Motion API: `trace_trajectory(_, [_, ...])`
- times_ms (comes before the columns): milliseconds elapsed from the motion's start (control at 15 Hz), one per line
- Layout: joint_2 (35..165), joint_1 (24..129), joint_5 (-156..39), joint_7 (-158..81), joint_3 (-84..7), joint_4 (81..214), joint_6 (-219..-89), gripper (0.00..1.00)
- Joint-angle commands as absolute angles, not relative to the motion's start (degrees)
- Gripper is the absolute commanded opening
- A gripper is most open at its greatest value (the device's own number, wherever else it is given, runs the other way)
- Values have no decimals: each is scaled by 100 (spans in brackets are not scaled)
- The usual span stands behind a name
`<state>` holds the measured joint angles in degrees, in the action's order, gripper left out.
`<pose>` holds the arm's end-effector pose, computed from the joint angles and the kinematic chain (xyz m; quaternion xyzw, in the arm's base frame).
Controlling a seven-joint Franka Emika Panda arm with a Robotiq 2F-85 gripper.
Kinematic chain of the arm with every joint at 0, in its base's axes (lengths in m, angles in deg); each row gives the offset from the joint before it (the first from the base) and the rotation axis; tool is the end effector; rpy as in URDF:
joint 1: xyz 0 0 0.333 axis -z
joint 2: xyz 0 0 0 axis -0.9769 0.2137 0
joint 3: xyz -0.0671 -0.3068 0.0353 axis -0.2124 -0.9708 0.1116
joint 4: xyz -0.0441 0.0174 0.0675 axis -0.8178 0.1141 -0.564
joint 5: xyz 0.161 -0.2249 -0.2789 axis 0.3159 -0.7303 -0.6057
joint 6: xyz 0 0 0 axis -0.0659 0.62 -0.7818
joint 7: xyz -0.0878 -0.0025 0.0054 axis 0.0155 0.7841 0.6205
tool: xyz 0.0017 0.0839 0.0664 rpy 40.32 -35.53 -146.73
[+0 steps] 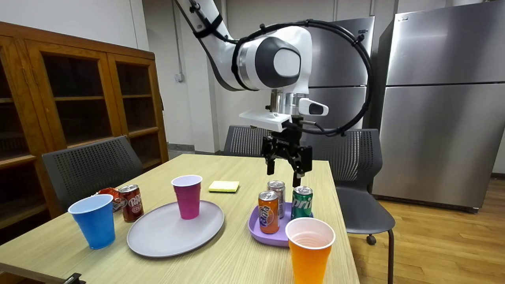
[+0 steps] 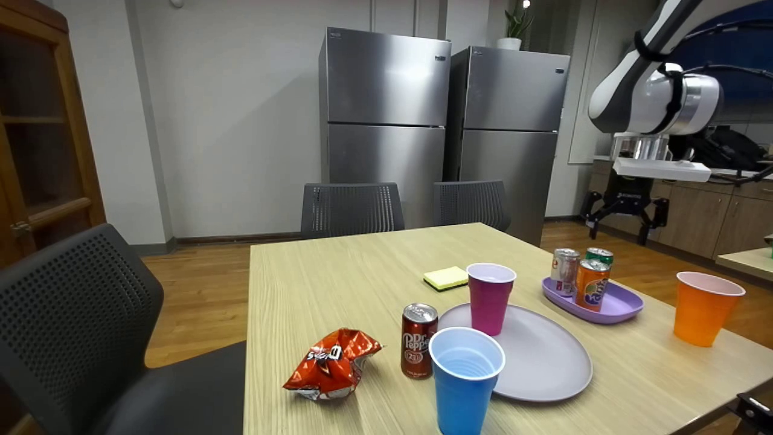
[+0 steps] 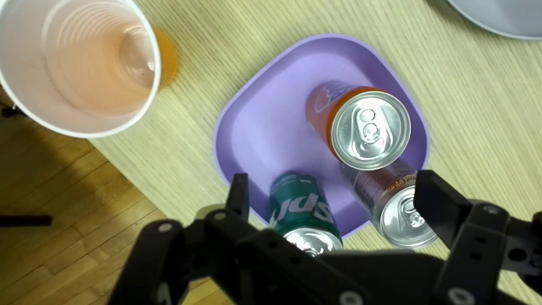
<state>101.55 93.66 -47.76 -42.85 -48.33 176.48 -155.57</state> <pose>0.4967 -0.2808 0.2629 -0.9523 0.3043 0.0194 0.0144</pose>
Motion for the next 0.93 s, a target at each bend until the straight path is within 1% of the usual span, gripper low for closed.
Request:
trace_trajectory(0, [9777, 9456, -4817, -4371, -4910, 18009, -15502, 100])
trace_trajectory(867, [9348, 9481, -5099, -4064, -5405, 18972, -15800, 100])
